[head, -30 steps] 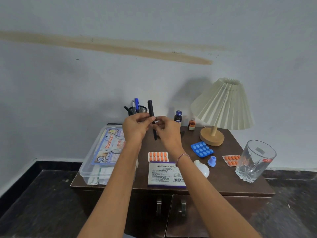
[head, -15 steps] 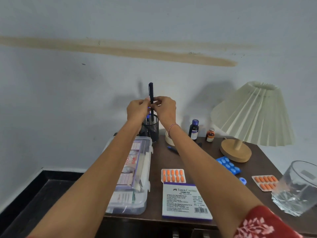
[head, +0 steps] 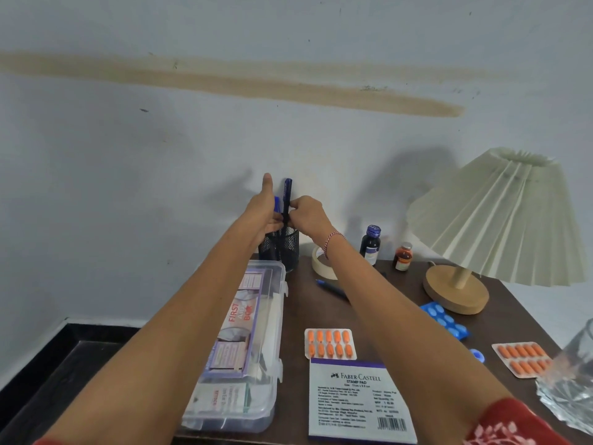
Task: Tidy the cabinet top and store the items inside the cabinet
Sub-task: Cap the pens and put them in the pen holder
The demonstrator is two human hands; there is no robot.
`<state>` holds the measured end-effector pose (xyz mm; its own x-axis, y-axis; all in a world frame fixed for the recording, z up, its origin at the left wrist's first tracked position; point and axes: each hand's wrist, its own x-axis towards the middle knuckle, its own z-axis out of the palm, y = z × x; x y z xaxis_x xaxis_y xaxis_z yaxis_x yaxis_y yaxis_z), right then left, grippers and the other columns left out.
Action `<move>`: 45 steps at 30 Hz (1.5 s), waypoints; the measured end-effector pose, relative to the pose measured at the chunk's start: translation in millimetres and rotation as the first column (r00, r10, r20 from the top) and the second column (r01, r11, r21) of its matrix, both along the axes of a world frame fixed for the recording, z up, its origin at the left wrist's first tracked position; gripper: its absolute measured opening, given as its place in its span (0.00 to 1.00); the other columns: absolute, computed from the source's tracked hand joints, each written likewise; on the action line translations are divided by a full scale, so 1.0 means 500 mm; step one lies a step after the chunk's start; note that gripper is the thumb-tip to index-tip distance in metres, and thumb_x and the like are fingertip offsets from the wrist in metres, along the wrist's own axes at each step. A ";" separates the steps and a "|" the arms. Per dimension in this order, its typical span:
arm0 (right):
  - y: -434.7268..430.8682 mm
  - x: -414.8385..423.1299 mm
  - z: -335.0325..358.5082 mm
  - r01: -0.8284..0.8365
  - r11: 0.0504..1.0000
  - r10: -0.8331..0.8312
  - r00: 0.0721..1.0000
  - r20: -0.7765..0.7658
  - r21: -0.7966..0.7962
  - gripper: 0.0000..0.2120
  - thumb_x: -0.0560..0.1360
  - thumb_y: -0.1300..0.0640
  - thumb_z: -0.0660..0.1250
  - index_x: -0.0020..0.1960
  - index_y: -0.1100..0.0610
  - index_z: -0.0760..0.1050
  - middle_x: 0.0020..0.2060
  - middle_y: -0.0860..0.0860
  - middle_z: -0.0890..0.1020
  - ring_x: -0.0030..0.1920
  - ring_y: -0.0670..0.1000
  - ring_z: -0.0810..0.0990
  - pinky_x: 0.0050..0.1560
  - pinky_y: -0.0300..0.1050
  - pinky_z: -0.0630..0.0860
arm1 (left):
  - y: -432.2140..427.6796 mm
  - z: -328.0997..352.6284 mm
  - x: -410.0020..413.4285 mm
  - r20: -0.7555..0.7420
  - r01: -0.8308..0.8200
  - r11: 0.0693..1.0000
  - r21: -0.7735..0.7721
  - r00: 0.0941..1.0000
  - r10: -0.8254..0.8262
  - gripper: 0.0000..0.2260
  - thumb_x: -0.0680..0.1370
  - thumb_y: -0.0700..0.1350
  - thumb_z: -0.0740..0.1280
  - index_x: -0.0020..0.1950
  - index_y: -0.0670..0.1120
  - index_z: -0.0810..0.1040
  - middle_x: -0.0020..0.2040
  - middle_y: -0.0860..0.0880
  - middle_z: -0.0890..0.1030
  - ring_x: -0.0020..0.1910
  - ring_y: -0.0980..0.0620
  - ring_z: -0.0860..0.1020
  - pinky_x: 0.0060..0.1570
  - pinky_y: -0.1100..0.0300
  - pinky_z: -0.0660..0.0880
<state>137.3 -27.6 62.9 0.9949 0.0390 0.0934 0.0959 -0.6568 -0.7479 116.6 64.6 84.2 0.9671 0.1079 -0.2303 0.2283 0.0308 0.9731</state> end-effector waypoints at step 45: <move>-0.233 -0.232 -0.118 0.083 0.988 -0.102 0.983 -0.155 -0.127 0.16 0.76 0.67 0.59 0.60 0.63 0.78 0.58 0.59 0.81 0.60 0.56 0.78 0.65 0.49 0.72 | -0.190 -0.146 -0.216 -0.284 -0.066 0.878 -0.474 0.955 -0.082 0.24 0.80 0.46 0.61 0.71 0.33 0.60 0.65 0.32 0.68 0.66 0.37 0.69 0.65 0.47 0.69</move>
